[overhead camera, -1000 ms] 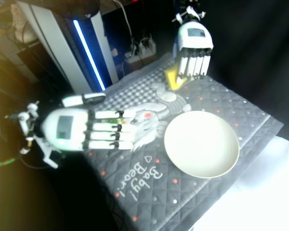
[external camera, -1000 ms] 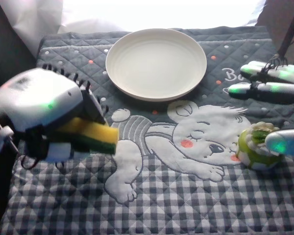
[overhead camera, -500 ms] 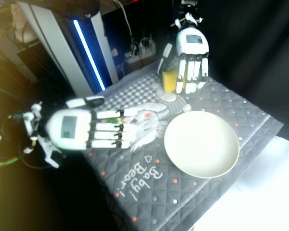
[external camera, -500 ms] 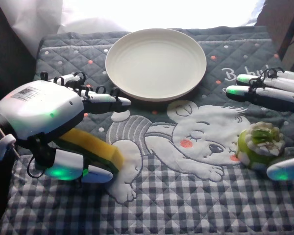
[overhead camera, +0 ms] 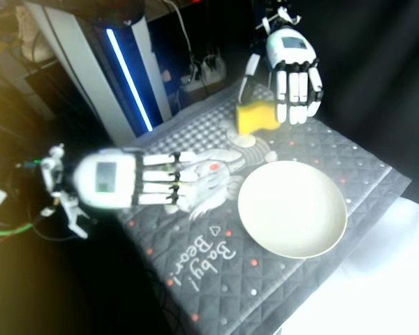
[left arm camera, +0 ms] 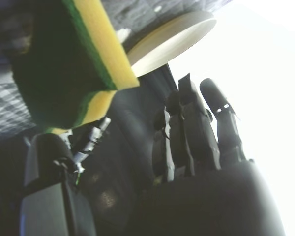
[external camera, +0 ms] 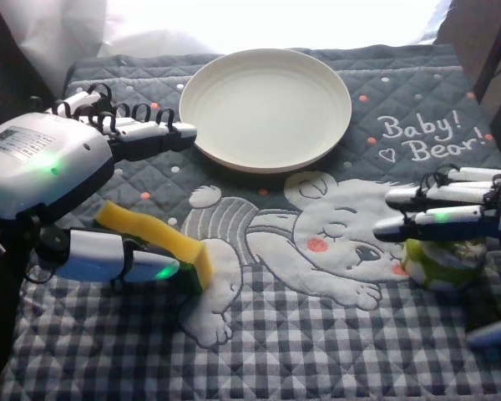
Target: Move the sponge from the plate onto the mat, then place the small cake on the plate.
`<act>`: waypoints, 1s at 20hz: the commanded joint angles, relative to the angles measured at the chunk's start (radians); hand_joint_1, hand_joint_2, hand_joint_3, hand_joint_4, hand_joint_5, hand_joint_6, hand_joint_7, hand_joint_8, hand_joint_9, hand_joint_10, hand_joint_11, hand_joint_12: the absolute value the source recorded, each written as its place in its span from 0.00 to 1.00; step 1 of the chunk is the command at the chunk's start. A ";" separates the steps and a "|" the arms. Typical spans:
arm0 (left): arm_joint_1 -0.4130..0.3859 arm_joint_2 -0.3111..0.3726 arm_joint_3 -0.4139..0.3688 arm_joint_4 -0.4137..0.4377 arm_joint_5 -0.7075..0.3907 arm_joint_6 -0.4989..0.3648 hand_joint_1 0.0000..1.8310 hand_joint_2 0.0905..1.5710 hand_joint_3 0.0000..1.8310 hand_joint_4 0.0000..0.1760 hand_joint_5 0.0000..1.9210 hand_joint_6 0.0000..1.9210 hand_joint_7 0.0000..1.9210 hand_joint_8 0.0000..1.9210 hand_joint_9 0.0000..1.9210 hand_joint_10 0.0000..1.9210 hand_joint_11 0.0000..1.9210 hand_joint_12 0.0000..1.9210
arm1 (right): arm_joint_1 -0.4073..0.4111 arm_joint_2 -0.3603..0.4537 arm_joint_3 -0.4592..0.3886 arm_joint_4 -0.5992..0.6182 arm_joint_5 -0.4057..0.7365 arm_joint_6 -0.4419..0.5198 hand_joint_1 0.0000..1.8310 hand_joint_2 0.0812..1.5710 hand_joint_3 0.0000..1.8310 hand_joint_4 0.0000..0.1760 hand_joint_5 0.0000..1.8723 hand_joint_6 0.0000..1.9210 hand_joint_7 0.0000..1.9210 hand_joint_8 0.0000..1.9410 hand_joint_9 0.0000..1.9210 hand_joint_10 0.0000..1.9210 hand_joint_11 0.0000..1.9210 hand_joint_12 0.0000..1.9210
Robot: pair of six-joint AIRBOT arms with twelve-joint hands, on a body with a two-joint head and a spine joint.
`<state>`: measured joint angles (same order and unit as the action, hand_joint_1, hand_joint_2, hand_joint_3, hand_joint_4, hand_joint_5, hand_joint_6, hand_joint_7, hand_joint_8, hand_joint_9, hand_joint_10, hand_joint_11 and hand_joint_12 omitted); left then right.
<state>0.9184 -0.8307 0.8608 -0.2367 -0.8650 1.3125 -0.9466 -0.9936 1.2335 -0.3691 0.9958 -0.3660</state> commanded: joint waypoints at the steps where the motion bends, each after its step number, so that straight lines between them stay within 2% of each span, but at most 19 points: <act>1: -0.005 0.003 -0.002 0.004 -0.122 -0.002 0.40 0.49 0.00 0.39 0.20 0.00 0.24 0.00 0.26 0.00 0.02 0.62 | 0.011 0.002 0.005 0.028 0.080 0.005 0.74 0.63 0.00 0.00 0.36 0.01 0.29 0.03 0.43 0.11 0.25 0.55; 2: -0.001 0.002 -0.002 -0.002 -0.122 -0.002 0.42 0.49 0.00 0.41 0.19 0.00 0.24 0.00 0.26 0.00 0.01 0.62 | 0.013 -0.001 0.009 0.029 0.073 0.005 0.86 0.66 0.02 0.00 0.47 0.01 0.42 0.53 0.48 0.41 0.36 0.74; 3: 0.004 0.002 -0.004 -0.007 -0.124 -0.002 0.44 0.49 0.00 0.42 0.19 0.00 0.23 0.00 0.24 0.00 0.00 0.59 | 0.016 -0.002 0.013 0.029 0.069 0.005 0.71 0.72 0.01 0.00 0.46 0.47 0.44 0.62 0.50 0.76 0.49 0.87; 4: 0.007 0.002 -0.004 -0.011 -0.126 -0.002 0.43 0.50 0.00 0.38 0.19 0.00 0.24 0.00 0.24 0.00 0.00 0.59 | 0.020 -0.002 0.016 0.029 0.068 0.005 0.68 0.76 0.00 0.00 0.46 0.46 0.39 0.81 0.50 0.84 0.52 0.90; 5: 0.013 0.003 -0.006 -0.014 -0.130 -0.002 0.43 0.49 0.00 0.33 0.20 0.00 0.24 0.00 0.25 0.00 0.00 0.62 | 0.028 -0.002 0.018 0.029 0.067 0.005 0.67 0.77 0.00 0.00 0.47 0.47 0.39 0.83 0.49 0.77 0.51 0.86; 7: 0.020 0.003 -0.008 -0.019 -0.137 -0.002 0.45 0.49 0.00 0.41 0.20 0.00 0.23 0.00 0.23 0.00 0.00 0.57 | 0.054 -0.001 0.028 0.026 0.066 -0.001 0.67 0.77 0.00 0.00 0.49 0.46 0.36 0.84 0.45 0.77 0.45 0.87; 8: 0.022 0.003 -0.009 -0.021 -0.138 -0.002 0.45 0.49 0.00 0.39 0.20 0.00 0.24 0.00 0.24 0.00 0.00 0.56 | 0.070 0.002 0.033 0.021 0.063 -0.004 0.67 0.76 0.00 0.00 0.51 0.44 0.37 0.82 0.45 0.75 0.45 0.87; 9: 0.024 0.004 -0.010 -0.021 -0.139 -0.002 0.46 0.50 0.00 0.32 0.22 0.00 0.24 0.00 0.24 0.00 0.00 0.57 | 0.092 0.007 0.037 0.015 0.060 -0.009 0.67 0.75 0.00 0.00 0.51 0.45 0.37 0.82 0.43 0.79 0.42 0.93; 10: 0.027 0.004 -0.011 -0.022 -0.141 -0.002 0.44 0.51 0.00 0.33 0.23 0.00 0.24 0.00 0.25 0.00 0.01 0.58 | 0.127 0.020 0.040 0.009 0.058 -0.023 0.66 0.77 0.00 0.00 0.49 0.48 0.36 0.85 0.42 0.89 0.42 1.00; 11: 0.028 0.004 -0.011 -0.022 -0.142 -0.002 0.44 0.51 0.00 0.33 0.23 0.00 0.24 0.00 0.25 0.00 0.01 0.58 | 0.137 0.023 0.040 0.007 0.058 -0.027 0.66 0.77 0.00 0.00 0.49 0.48 0.36 0.85 0.42 0.89 0.42 1.00; 12: 0.029 0.004 -0.012 -0.023 -0.143 -0.002 0.43 0.52 0.00 0.30 0.23 0.00 0.24 0.00 0.25 0.00 0.01 0.58 | 0.159 0.029 0.040 0.006 0.058 -0.037 0.72 0.77 0.00 0.00 0.51 0.44 0.35 0.79 0.36 0.87 0.31 0.97; 13: 0.032 0.004 -0.012 -0.024 -0.145 -0.002 0.43 0.51 0.00 0.25 0.24 0.00 0.25 0.00 0.26 0.01 0.02 0.60 | 0.194 0.034 0.041 0.006 0.058 -0.051 0.73 0.74 0.00 0.00 0.52 0.45 0.38 0.70 0.39 0.80 0.32 0.88; 14: 0.037 0.003 -0.014 -0.027 -0.148 -0.002 0.42 0.51 0.00 0.16 0.25 0.00 0.26 0.00 0.27 0.01 0.03 0.59 | 0.242 0.034 0.045 0.006 0.058 -0.071 0.74 0.73 0.00 0.00 0.52 0.42 0.41 0.66 0.41 0.77 0.35 0.84; 15: 0.041 0.003 -0.014 -0.030 -0.152 -0.002 0.43 0.51 0.00 0.06 0.25 0.00 0.25 0.00 0.27 0.00 0.03 0.59 | 0.280 0.032 0.049 0.006 0.058 -0.087 0.75 0.70 0.00 0.00 0.56 0.38 0.47 0.55 0.45 0.71 0.39 0.78; 16: 0.042 0.003 -0.015 -0.032 -0.154 -0.002 0.43 0.51 0.00 0.09 0.25 0.00 0.26 0.00 0.27 0.00 0.04 0.59 | 0.319 0.025 0.057 0.006 0.058 -0.107 0.75 0.69 0.00 0.00 0.58 0.33 0.48 0.56 0.46 0.70 0.40 0.76; 17: 0.044 0.003 -0.016 -0.033 -0.156 -0.002 0.43 0.51 0.00 0.08 0.25 0.00 0.26 0.00 0.28 0.01 0.05 0.60 | 0.366 0.004 0.077 0.007 0.058 -0.120 0.75 0.69 0.00 0.00 0.57 0.39 0.49 0.52 0.47 0.67 0.38 0.71; 18: 0.044 0.003 -0.016 -0.034 -0.157 -0.003 0.44 0.50 0.00 0.09 0.25 0.00 0.26 0.00 0.28 0.00 0.04 0.63 | 0.403 -0.023 0.104 0.007 0.057 -0.120 0.77 0.67 0.00 0.00 0.55 0.45 0.54 0.44 0.50 0.60 0.39 0.69; 19: 0.044 0.003 -0.016 -0.034 -0.156 -0.003 0.44 0.50 0.00 0.09 0.25 0.00 0.26 0.00 0.28 0.00 0.04 0.63 | 0.435 -0.049 0.128 0.007 0.042 -0.120 0.77 0.67 0.00 0.00 0.55 0.45 0.54 0.44 0.50 0.60 0.39 0.69; 20: 0.044 0.003 -0.016 -0.033 -0.155 -0.003 0.43 0.50 0.00 0.10 0.25 0.00 0.25 0.00 0.27 0.00 0.02 0.62 | 0.464 -0.072 0.147 0.006 0.018 -0.121 0.76 0.66 0.00 0.00 0.56 0.45 0.61 0.30 0.53 0.56 0.43 0.62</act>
<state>0.9684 -0.8307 0.8463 -0.2821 -0.9012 1.3125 -0.4759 -1.0859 1.3911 -0.4061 0.9176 -0.4843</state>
